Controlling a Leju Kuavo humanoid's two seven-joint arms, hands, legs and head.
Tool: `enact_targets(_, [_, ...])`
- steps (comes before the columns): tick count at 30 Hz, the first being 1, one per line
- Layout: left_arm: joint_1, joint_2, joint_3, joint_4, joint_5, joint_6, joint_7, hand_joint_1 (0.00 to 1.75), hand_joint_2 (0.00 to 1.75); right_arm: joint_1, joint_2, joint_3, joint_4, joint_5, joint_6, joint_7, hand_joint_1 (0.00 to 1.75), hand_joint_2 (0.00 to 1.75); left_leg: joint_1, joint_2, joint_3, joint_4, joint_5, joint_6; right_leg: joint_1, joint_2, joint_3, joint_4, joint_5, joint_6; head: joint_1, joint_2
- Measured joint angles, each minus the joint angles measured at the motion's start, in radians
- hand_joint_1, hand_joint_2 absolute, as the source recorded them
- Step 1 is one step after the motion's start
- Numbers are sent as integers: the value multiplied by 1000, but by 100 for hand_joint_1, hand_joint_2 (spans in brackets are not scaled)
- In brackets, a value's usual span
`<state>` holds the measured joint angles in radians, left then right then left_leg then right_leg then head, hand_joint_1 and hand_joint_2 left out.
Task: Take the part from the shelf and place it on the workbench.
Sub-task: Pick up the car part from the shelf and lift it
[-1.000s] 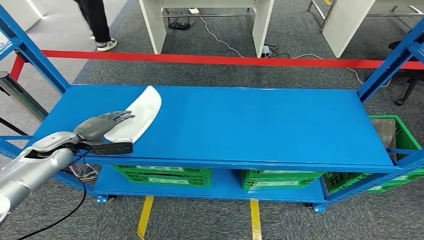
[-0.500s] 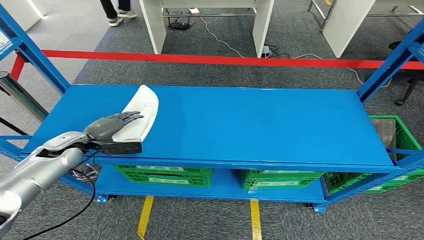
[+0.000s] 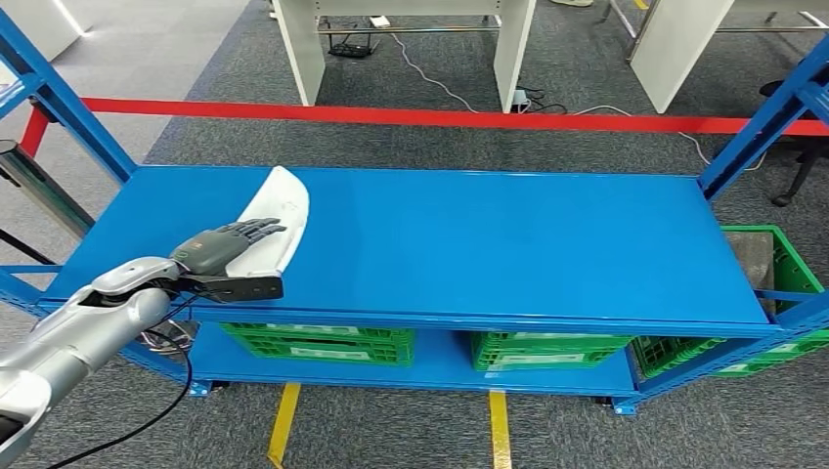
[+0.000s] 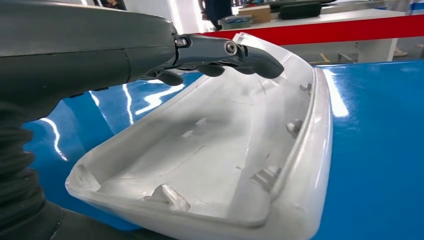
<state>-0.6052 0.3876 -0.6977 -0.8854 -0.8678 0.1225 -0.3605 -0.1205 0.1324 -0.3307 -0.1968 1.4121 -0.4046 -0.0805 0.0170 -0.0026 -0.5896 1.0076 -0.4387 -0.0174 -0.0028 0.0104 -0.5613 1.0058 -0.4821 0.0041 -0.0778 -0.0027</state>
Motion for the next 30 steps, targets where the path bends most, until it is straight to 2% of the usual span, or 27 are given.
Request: enact_targets(30, [-9,-1,0,18,0,0,-2,0,175,0,0,0,-4,-4,0,0,0,0,0,0,0,0,0,0,0,0,0,0,0,0,0,0])
